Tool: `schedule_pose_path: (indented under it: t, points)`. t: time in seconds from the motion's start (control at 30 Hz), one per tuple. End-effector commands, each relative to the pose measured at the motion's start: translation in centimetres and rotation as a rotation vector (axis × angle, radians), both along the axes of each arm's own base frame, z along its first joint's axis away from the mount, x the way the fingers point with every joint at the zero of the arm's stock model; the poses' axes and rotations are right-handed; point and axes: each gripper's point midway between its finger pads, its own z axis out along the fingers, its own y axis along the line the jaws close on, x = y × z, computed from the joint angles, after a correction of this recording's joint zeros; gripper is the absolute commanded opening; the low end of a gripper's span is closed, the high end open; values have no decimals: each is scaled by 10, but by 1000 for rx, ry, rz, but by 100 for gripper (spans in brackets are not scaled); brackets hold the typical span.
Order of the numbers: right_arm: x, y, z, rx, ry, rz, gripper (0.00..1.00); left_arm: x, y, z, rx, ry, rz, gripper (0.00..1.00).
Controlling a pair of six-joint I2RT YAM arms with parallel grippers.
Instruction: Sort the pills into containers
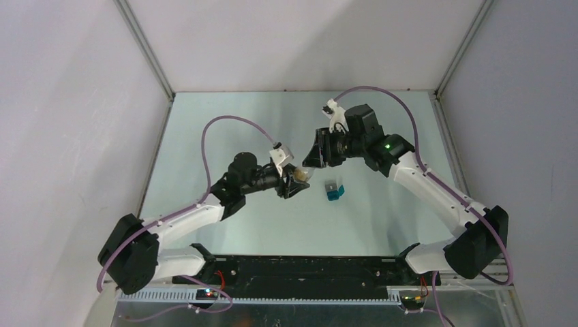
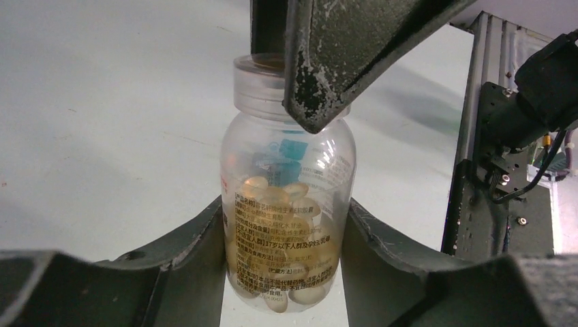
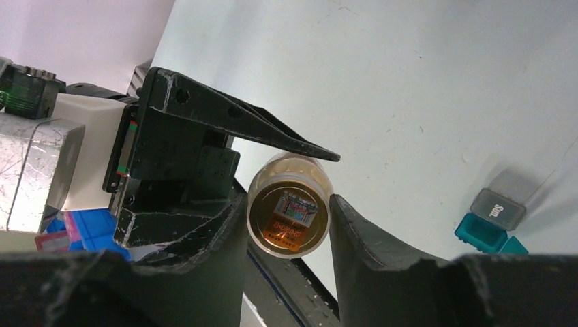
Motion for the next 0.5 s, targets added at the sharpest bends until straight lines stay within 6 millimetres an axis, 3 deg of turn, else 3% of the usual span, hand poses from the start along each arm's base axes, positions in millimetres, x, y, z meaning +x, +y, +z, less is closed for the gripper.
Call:
schedule_pose_path:
  t: [0.0,0.07,0.2,0.3,0.4,0.47]
  points:
    - [-1,1,12,32,-18,-38,52,7,-9,23,-20,-58,-37,13]
    - [8,4,13,58,-41,-114,65,10,-11,22,-23,-29,-22,6]
    - [25,9,7,82,-41,-279,71,16,-10,26,-61,13,35,1]
    - [27,17,2,82,-49,-339,68,17,-9,24,-76,31,59,0]
    - [29,22,6,128,-57,-390,55,18,-8,25,-85,52,76,0]
    - [29,25,10,148,-78,-416,53,19,-7,24,-88,63,86,0]
